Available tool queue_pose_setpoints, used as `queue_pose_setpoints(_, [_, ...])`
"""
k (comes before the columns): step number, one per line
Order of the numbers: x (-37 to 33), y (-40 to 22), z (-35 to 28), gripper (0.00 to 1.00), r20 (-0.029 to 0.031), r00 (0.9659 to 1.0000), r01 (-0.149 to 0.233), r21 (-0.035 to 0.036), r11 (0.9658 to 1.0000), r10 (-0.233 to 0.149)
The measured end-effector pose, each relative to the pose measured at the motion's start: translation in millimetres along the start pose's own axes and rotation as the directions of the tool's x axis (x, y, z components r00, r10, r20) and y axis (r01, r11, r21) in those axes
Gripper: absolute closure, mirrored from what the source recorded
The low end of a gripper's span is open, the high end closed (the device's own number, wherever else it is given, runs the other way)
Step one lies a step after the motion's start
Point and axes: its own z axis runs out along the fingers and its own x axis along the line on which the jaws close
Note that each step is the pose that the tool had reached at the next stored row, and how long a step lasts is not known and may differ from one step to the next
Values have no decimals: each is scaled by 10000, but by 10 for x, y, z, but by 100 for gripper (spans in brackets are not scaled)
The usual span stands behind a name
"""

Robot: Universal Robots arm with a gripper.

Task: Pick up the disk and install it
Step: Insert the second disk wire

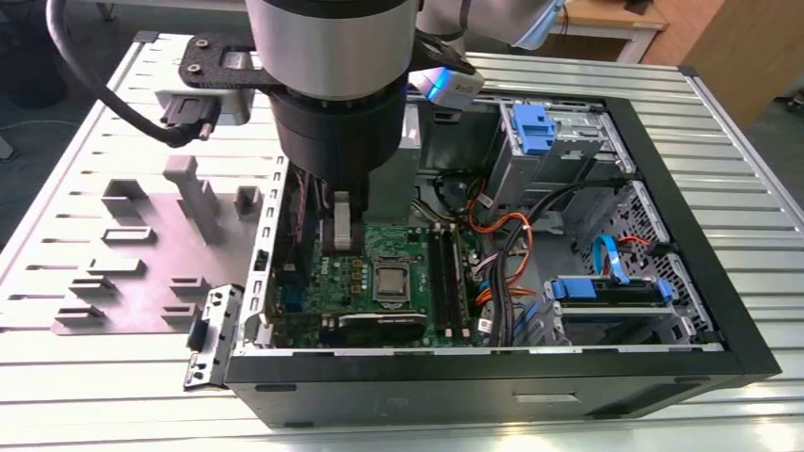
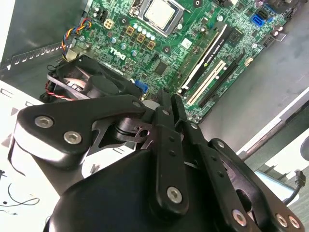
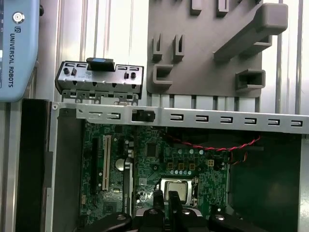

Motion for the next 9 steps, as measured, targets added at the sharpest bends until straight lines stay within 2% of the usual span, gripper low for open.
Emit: queue_pose_setpoints(9, [0,-4,0,81,0,10000,0,0,10000,0])
